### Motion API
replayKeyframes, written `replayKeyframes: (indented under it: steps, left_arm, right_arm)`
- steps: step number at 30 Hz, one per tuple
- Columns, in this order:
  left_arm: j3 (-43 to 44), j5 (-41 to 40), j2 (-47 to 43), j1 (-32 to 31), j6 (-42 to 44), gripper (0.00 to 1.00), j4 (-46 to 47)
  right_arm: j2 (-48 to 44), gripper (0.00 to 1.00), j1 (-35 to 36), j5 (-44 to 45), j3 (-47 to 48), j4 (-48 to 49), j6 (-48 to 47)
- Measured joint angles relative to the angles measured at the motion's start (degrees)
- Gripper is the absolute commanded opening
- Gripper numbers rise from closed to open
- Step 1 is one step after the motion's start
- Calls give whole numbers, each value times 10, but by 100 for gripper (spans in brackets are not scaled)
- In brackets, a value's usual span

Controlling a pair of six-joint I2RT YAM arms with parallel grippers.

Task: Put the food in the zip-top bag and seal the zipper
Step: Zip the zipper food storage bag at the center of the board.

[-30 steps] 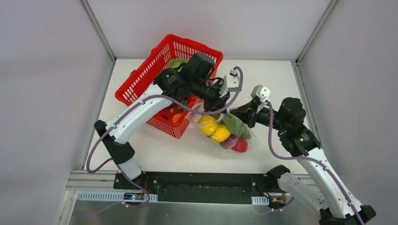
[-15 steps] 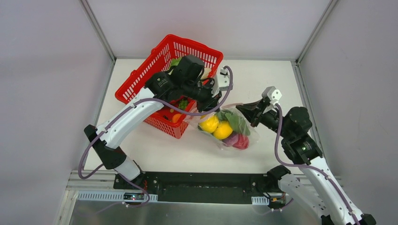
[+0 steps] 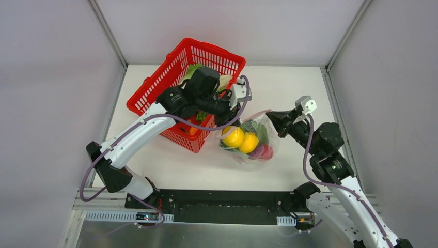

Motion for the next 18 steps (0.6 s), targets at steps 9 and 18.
replayKeyframes:
  steps: [9,18]
  left_arm:
    - [31,3,3,3,4,0,-65]
    - [148,31,55,3,38,0,-153]
  right_arm:
    - [46,61,-12,-96,75,-69,-52]
    - [127,65,-12,-205,167,-182,-148]
